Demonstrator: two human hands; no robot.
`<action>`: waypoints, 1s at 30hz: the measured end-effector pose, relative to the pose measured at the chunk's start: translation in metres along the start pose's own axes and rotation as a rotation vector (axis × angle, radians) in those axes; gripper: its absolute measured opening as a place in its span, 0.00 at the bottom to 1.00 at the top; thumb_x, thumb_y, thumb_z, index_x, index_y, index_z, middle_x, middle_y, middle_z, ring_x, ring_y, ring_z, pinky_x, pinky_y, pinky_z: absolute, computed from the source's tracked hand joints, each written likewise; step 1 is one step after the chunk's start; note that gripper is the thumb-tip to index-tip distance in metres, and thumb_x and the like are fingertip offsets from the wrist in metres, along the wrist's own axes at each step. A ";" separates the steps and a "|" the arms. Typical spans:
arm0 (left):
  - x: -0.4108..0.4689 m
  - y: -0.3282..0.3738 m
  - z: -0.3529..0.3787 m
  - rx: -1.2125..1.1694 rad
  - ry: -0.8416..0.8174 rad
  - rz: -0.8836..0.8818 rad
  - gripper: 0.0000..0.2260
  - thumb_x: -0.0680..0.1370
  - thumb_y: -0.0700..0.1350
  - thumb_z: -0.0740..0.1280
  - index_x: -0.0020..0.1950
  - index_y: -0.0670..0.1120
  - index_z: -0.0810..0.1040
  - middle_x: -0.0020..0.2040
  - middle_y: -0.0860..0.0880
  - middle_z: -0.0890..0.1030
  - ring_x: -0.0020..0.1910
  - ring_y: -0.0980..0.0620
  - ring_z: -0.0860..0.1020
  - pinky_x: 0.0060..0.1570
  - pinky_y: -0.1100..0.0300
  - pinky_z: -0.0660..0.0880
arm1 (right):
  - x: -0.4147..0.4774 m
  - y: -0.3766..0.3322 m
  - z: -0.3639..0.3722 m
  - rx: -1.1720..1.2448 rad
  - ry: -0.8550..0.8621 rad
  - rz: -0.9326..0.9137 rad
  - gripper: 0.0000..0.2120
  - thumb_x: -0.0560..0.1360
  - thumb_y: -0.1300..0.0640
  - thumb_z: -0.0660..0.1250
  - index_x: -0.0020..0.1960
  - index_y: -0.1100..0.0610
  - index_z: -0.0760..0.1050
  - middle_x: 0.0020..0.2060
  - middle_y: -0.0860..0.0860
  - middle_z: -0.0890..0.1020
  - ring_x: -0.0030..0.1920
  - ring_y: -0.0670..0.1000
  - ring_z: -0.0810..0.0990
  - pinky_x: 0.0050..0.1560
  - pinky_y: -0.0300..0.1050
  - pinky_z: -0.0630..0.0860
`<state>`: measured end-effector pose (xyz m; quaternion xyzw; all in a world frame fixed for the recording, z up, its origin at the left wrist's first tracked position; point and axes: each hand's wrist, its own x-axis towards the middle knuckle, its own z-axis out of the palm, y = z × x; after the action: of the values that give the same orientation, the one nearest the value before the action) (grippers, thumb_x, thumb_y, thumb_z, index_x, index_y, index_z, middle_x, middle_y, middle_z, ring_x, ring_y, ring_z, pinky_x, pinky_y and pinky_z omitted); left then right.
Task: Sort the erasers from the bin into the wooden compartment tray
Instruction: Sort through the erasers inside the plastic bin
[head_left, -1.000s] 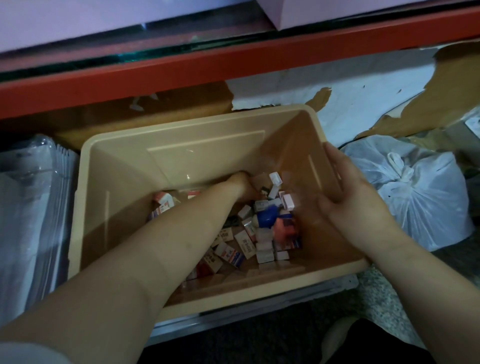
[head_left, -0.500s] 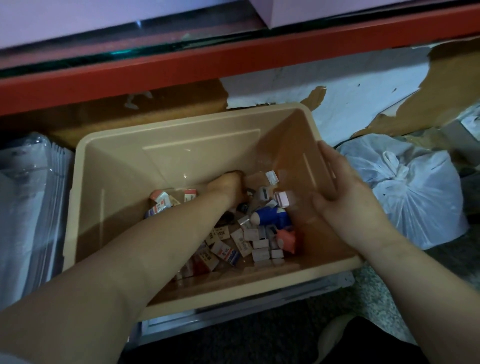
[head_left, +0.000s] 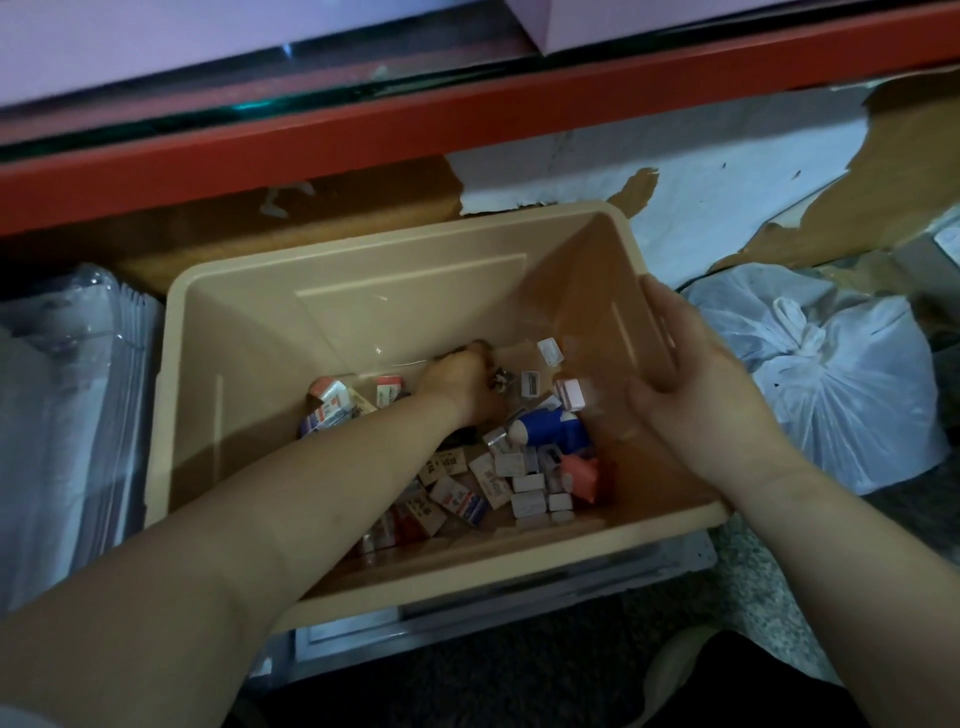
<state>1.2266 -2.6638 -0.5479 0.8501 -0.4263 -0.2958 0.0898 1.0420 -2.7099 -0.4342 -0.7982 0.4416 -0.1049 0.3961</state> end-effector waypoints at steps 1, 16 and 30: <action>-0.001 -0.002 -0.003 -0.063 -0.008 -0.011 0.21 0.69 0.45 0.71 0.60 0.45 0.70 0.55 0.46 0.77 0.55 0.46 0.76 0.55 0.56 0.73 | 0.000 0.000 0.000 -0.003 0.004 -0.004 0.34 0.73 0.62 0.63 0.73 0.46 0.51 0.68 0.51 0.67 0.63 0.52 0.71 0.48 0.29 0.62; -0.060 -0.054 -0.089 0.528 0.001 0.032 0.22 0.73 0.46 0.68 0.66 0.49 0.68 0.62 0.47 0.75 0.60 0.46 0.73 0.56 0.58 0.69 | -0.004 -0.007 -0.001 -0.041 0.000 -0.017 0.32 0.75 0.64 0.59 0.74 0.48 0.50 0.69 0.55 0.66 0.61 0.57 0.72 0.51 0.42 0.67; -0.045 -0.038 -0.025 0.518 -0.139 0.477 0.22 0.81 0.44 0.55 0.75 0.51 0.56 0.76 0.51 0.53 0.74 0.51 0.52 0.71 0.59 0.49 | -0.002 -0.004 0.000 0.006 -0.003 -0.020 0.34 0.73 0.64 0.61 0.74 0.48 0.51 0.68 0.55 0.67 0.63 0.56 0.71 0.59 0.45 0.69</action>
<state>1.2462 -2.6074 -0.5239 0.6991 -0.6787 -0.2057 -0.0913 1.0436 -2.7075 -0.4311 -0.8014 0.4328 -0.1091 0.3982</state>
